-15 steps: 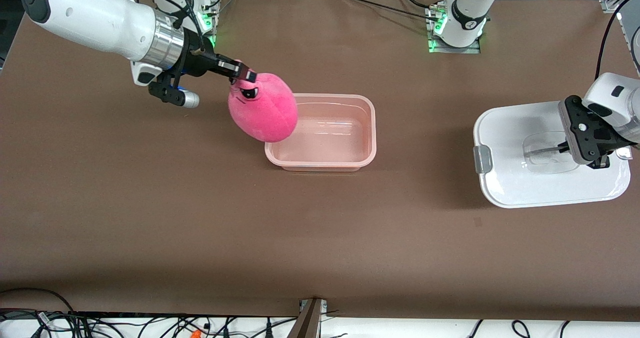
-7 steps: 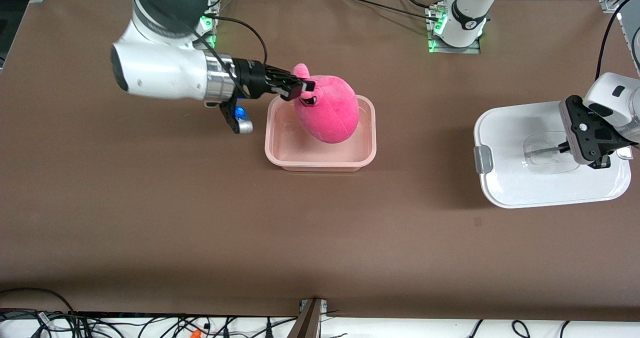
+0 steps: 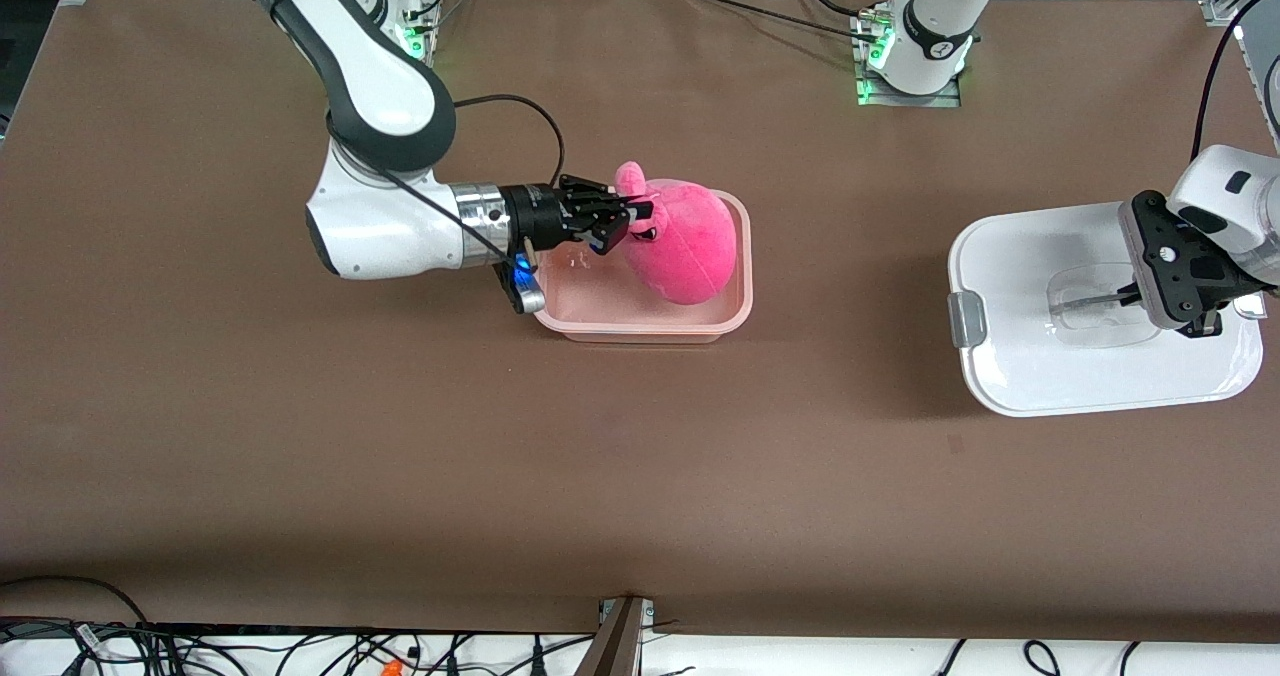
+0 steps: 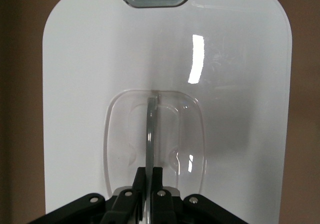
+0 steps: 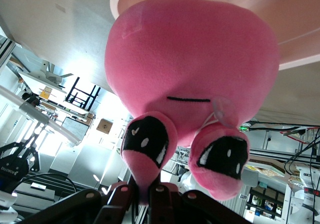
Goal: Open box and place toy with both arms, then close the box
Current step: 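Lower the toy into the box and open the right gripper, then carry the lid over the box with the left gripper while the right gripper withdraws, then press the lid down onto the box with the left gripper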
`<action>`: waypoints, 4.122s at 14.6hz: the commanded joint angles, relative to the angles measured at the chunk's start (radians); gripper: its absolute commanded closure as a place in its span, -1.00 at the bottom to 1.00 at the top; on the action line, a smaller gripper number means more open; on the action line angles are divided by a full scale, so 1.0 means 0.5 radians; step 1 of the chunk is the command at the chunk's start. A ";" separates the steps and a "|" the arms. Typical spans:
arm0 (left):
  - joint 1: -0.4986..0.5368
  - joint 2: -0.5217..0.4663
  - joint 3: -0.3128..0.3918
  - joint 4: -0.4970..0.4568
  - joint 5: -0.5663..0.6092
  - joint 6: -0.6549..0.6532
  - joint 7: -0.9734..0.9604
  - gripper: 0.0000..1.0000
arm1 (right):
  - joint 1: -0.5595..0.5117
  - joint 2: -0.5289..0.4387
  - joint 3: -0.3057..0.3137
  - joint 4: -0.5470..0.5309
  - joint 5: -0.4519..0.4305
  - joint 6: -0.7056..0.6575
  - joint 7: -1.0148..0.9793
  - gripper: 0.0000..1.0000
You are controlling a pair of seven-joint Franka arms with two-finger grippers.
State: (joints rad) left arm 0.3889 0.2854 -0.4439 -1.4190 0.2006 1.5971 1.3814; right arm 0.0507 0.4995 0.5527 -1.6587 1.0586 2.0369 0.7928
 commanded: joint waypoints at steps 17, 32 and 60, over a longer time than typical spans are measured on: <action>-0.063 0.027 -0.115 0.046 0.010 -0.040 0.011 1.00 | -0.411 0.078 -0.062 0.203 -0.639 -0.518 -0.462 -1.00; -1.194 0.383 -0.158 0.058 -0.025 0.284 -0.845 1.00 | -0.427 -0.869 -0.599 -0.209 -2.292 -0.495 -1.632 -1.00; -1.379 0.491 -0.318 -0.172 0.259 0.767 -1.588 1.00 | -0.424 -1.060 -0.676 -0.481 -2.157 -0.414 -1.629 -1.00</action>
State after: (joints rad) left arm -0.3013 0.5626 -0.5851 -1.4676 0.3496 1.9600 0.5872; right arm -0.1661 -0.0064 0.2249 -1.8829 -0.0368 1.8351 -0.0082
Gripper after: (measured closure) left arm 0.930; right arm 0.000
